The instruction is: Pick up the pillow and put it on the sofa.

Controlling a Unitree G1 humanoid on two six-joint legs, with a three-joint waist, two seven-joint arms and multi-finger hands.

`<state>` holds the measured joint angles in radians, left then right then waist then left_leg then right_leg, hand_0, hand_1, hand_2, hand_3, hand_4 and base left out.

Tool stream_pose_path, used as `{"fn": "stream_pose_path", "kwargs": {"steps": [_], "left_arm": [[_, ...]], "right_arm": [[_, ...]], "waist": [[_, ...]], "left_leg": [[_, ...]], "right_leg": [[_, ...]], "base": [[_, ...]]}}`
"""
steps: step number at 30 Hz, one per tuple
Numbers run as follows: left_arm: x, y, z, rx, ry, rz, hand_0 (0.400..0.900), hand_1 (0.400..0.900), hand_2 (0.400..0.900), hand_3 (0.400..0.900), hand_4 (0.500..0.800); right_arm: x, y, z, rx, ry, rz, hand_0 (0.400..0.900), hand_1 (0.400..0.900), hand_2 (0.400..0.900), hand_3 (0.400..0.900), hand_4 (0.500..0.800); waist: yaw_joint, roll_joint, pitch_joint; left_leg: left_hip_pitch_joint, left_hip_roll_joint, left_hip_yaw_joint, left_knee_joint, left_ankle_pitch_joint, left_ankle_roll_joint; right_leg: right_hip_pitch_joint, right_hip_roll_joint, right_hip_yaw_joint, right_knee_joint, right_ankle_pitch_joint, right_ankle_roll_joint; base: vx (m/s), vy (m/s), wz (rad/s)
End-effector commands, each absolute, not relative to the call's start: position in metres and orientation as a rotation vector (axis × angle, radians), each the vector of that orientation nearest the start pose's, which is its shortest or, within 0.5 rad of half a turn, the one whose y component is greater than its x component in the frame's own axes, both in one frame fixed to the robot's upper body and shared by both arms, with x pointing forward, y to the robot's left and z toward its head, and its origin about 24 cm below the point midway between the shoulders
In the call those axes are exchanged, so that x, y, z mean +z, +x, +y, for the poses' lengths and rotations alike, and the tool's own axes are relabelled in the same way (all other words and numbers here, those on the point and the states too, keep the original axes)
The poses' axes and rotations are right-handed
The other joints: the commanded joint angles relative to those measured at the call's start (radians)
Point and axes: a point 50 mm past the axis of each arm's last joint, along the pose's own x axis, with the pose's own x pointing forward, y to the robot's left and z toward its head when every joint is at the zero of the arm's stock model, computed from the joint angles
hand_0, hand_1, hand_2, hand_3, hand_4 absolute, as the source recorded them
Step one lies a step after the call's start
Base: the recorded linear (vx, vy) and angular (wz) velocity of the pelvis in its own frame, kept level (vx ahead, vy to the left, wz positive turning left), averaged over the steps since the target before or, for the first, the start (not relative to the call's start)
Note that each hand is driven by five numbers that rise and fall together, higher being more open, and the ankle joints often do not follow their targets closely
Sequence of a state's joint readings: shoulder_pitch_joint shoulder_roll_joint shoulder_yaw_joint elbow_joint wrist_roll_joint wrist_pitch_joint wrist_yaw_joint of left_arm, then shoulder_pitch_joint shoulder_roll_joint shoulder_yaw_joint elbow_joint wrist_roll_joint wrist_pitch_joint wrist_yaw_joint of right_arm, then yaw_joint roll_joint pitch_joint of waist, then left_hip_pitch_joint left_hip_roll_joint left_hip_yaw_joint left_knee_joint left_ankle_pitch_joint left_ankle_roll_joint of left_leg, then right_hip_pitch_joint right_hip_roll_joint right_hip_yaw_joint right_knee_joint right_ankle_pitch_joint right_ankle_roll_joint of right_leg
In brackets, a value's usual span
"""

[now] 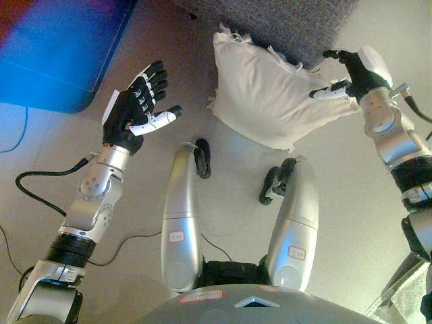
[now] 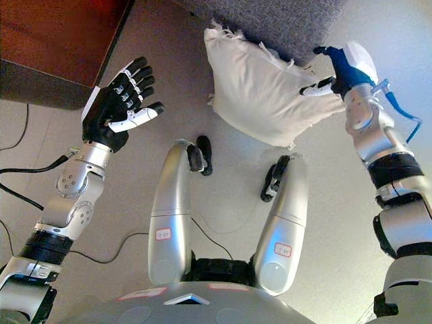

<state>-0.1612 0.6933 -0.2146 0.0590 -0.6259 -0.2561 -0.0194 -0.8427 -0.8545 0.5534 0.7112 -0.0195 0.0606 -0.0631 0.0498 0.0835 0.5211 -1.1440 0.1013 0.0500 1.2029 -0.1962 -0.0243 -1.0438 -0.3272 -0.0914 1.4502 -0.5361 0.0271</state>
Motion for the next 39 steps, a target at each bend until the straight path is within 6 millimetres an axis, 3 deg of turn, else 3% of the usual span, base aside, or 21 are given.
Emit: {"fn": "stream_pose_path", "kwargs": {"steps": [1,10,14,20,27,35,36,37,39], "left_arm": [[0.158,0.279,0.206,-0.310,0.059,-0.443,0.900,0.900,0.900,0.900,0.800],[0.162,0.279,0.209,-0.335,0.070,-0.429,0.900,0.900,0.900,0.900,0.800],[0.162,0.279,0.211,-0.342,0.073,-0.421,0.900,0.900,0.900,0.900,0.800],[0.163,0.279,0.208,-0.360,0.071,-0.426,0.900,0.900,0.900,0.900,0.800],[0.161,0.276,0.202,-0.380,0.072,-0.411,0.900,0.900,0.900,0.900,0.800],[0.157,0.272,0.204,-0.385,0.072,-0.388,0.900,0.900,0.900,0.900,0.800],[0.157,0.272,0.205,-0.390,0.075,-0.386,0.900,0.900,0.900,0.900,0.800],[0.156,0.272,0.205,-0.394,0.077,-0.385,0.900,0.900,0.900,0.900,0.800],[0.157,0.273,0.205,-0.398,0.074,-0.386,0.900,0.900,0.900,0.900,0.800]], "right_arm": [[0.216,0.378,-0.298,-0.139,-1.045,0.029,0.900,0.900,0.900,0.900,0.800],[0.209,0.379,-0.316,-0.121,-0.886,0.172,0.900,0.900,0.900,0.900,0.800],[0.195,0.374,-0.331,-0.129,-0.781,0.355,0.900,0.900,0.900,0.900,0.800],[0.185,0.369,-0.345,-0.304,-0.624,0.380,0.900,0.900,0.900,0.900,0.800],[0.152,0.361,-0.349,-0.316,-0.585,0.539,0.900,0.900,0.900,0.900,0.800],[0.150,0.361,-0.348,-0.329,-0.685,0.551,0.900,0.900,0.900,0.900,0.800],[0.151,0.362,-0.348,-0.323,-0.690,0.545,0.810,0.810,0.810,0.810,0.746],[0.152,0.363,-0.347,-0.325,-0.691,0.531,0.400,0.400,0.400,0.400,0.500],[0.155,0.365,-0.345,-0.305,-0.702,0.524,0.400,0.400,0.400,0.400,0.500]], "waist": [[0.045,0.074,-0.001],[0.069,0.089,-0.001],[0.076,0.092,-0.001],[0.078,0.092,-0.001],[0.076,0.095,-0.001],[0.077,0.103,-0.001],[0.079,0.104,-0.001],[0.080,0.104,-0.001],[0.082,0.105,-0.001]], "left_leg": [[0.064,-0.035,0.077,0.154,-0.232,0.050],[0.027,-0.040,0.073,0.187,-0.229,0.052],[0.010,-0.041,0.070,0.191,-0.227,0.051],[0.013,-0.041,0.069,0.161,-0.215,0.054],[0.053,-0.030,0.069,0.136,-0.200,0.058],[0.061,-0.011,0.076,0.153,-0.186,0.066],[0.058,-0.011,0.075,0.163,-0.190,0.067],[0.055,-0.010,0.075,0.170,-0.191,0.068],[0.048,-0.010,0.074,0.180,-0.196,0.071]], "right_leg": [[-0.014,0.024,-0.068,0.009,0.073,-0.051],[-0.045,0.004,-0.067,0.040,0.073,-0.056],[-0.061,0.001,-0.068,0.042,0.075,-0.056],[-0.057,0.011,-0.070,-0.003,0.098,-0.050],[-0.020,0.012,-0.064,-0.044,0.127,-0.040],[-0.015,-0.002,-0.052,-0.027,0.143,-0.041],[-0.018,-0.005,-0.050,-0.016,0.139,-0.042],[-0.022,-0.008,-0.049,-0.006,0.137,-0.043],[-0.027,-0.012,-0.049,0.005,0.131,-0.046]], "base": [[0.00,0.010,0.05],[0.01,-0.001,0.06],[0.00,0.000,0.01],[0.00,0.004,-0.02],[0.01,0.012,-0.03],[0.03,0.024,0.01],[0.01,0.006,0.05],[0.00,0.006,0.06],[-0.01,0.011,0.04]]}}
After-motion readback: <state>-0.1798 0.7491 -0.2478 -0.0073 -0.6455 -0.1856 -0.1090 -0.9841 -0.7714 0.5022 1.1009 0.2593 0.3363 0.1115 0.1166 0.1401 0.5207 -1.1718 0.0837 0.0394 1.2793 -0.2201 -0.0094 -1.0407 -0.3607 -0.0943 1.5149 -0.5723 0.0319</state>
